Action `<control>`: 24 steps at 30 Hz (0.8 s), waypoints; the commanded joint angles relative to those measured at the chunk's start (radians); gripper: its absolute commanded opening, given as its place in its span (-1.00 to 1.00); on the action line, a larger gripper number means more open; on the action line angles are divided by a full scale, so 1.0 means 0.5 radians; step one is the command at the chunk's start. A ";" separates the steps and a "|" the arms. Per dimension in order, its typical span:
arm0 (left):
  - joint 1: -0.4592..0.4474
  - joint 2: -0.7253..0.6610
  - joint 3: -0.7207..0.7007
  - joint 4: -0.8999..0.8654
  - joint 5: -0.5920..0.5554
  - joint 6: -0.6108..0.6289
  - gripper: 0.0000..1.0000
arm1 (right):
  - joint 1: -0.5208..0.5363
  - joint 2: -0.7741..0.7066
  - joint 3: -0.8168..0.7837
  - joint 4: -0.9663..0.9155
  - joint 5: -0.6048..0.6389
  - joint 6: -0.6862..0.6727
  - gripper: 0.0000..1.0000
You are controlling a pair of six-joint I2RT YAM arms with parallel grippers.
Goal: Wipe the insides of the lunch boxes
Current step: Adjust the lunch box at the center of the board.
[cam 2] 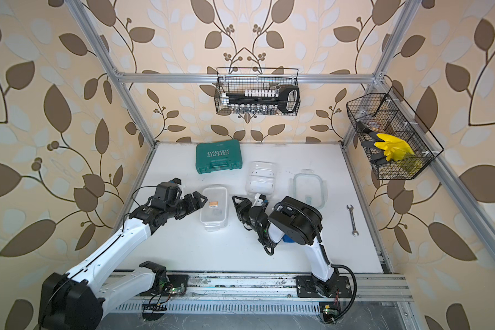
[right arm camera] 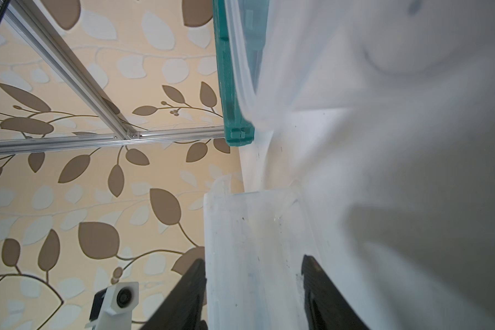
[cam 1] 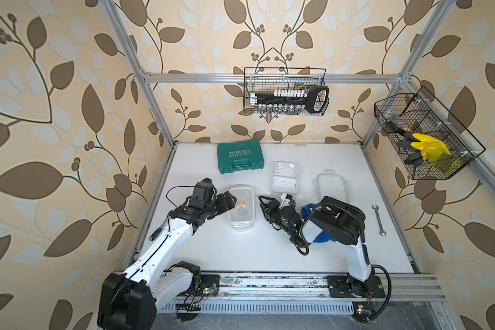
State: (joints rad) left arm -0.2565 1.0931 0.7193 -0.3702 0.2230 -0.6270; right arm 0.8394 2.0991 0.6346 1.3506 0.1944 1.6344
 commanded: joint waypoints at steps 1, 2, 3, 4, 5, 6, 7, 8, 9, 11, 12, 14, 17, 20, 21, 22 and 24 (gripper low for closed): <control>-0.013 0.233 0.170 0.114 -0.050 0.138 0.70 | 0.046 0.041 -0.017 0.090 -0.005 0.196 0.10; -0.012 0.278 0.178 0.167 -0.041 0.129 0.68 | 0.054 0.064 -0.018 0.123 0.015 0.208 0.10; -0.012 0.300 0.169 0.241 -0.040 0.120 0.66 | 0.064 0.078 -0.014 0.127 0.018 0.230 0.10; -0.014 0.315 0.162 0.315 -0.039 0.114 0.65 | 0.074 0.083 -0.011 0.125 0.030 0.232 0.10; -0.012 0.339 0.161 0.355 -0.053 0.108 0.65 | 0.093 0.083 -0.012 0.126 0.052 0.231 0.10; -0.014 0.373 0.176 0.370 -0.060 0.110 0.65 | 0.108 0.083 -0.011 0.127 0.071 0.226 0.10; -0.013 0.412 0.187 0.380 -0.045 0.107 0.63 | 0.122 0.079 -0.010 0.127 0.092 0.221 0.10; -0.014 0.450 0.191 0.393 -0.032 0.102 0.60 | 0.134 0.075 -0.011 0.127 0.110 0.218 0.09; -0.016 0.484 0.176 0.433 -0.005 0.088 0.56 | 0.142 0.072 -0.009 0.127 0.117 0.211 0.09; -0.015 0.526 0.143 0.510 0.016 0.064 0.49 | 0.159 0.079 -0.010 0.126 0.132 0.222 0.09; -0.015 0.542 0.128 0.539 0.021 0.057 0.45 | 0.170 0.083 -0.010 0.127 0.143 0.225 0.09; -0.021 0.556 0.103 0.574 0.036 0.044 0.40 | 0.188 0.098 0.000 0.127 0.154 0.233 0.09; -0.058 0.547 0.072 0.595 0.023 0.034 0.35 | 0.199 0.125 0.031 0.128 0.148 0.239 0.09; -0.087 0.560 0.056 0.604 0.033 0.020 0.24 | 0.205 0.136 0.070 0.128 0.138 0.217 0.07; -0.101 0.563 0.050 0.603 0.041 0.008 0.19 | 0.199 0.141 0.080 0.127 0.132 0.211 0.06; -0.117 0.563 0.048 0.600 0.041 -0.001 0.16 | 0.199 0.144 0.090 0.127 0.124 0.209 0.06; -0.169 0.543 0.040 0.566 0.007 -0.021 0.16 | 0.172 0.162 0.114 0.127 0.078 0.216 0.04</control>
State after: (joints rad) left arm -0.2817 1.3727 0.7521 -0.1024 0.1600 -0.6113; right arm 0.9222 2.1475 0.6525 1.4075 0.3073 1.6592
